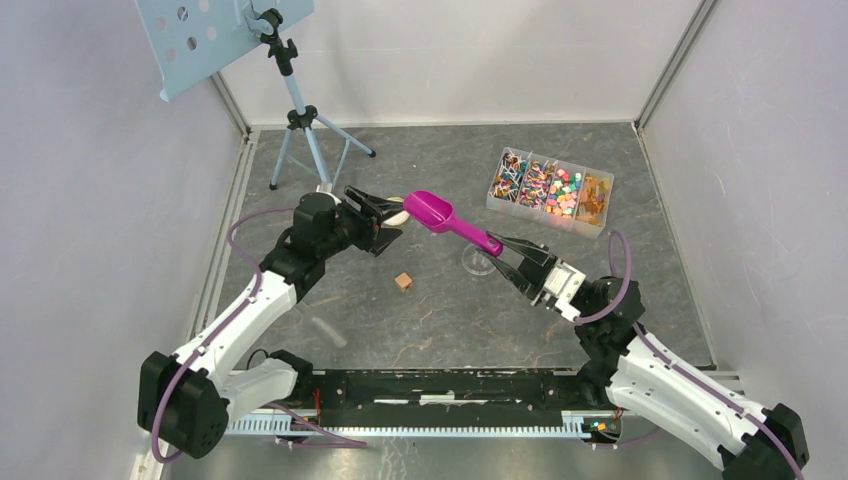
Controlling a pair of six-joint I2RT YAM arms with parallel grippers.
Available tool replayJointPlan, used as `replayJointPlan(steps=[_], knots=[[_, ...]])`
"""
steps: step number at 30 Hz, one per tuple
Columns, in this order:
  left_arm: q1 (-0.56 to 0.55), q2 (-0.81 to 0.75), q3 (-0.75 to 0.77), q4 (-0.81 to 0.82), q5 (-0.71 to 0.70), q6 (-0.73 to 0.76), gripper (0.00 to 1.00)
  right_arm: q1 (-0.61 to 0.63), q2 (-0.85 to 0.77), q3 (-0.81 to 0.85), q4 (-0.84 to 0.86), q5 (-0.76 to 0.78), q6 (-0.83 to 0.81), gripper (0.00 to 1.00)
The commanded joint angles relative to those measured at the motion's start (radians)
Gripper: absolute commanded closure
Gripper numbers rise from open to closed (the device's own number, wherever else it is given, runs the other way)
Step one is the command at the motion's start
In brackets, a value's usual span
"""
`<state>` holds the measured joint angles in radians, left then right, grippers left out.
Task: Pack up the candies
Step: Adjust the spatula.
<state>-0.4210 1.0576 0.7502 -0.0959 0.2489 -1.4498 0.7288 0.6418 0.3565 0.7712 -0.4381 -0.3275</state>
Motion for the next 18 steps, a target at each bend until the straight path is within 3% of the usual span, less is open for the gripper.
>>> replayJointPlan(steps=[1,7,13,18], knots=[[0.002,-0.018,0.002,0.122,0.041,-0.069,0.25,0.002,0.006,0.0,0.066,-0.03,-0.005,0.94],[0.002,-0.082,-0.044,0.101,0.009,-0.083,0.2,0.002,0.013,0.004,0.016,0.08,-0.018,0.96],[0.001,-0.136,-0.041,0.101,-0.044,-0.082,0.19,0.001,0.054,0.042,-0.073,0.078,-0.008,0.92],[0.001,-0.091,-0.022,0.074,-0.02,-0.073,0.2,0.001,0.083,0.023,0.023,0.042,0.051,0.93]])
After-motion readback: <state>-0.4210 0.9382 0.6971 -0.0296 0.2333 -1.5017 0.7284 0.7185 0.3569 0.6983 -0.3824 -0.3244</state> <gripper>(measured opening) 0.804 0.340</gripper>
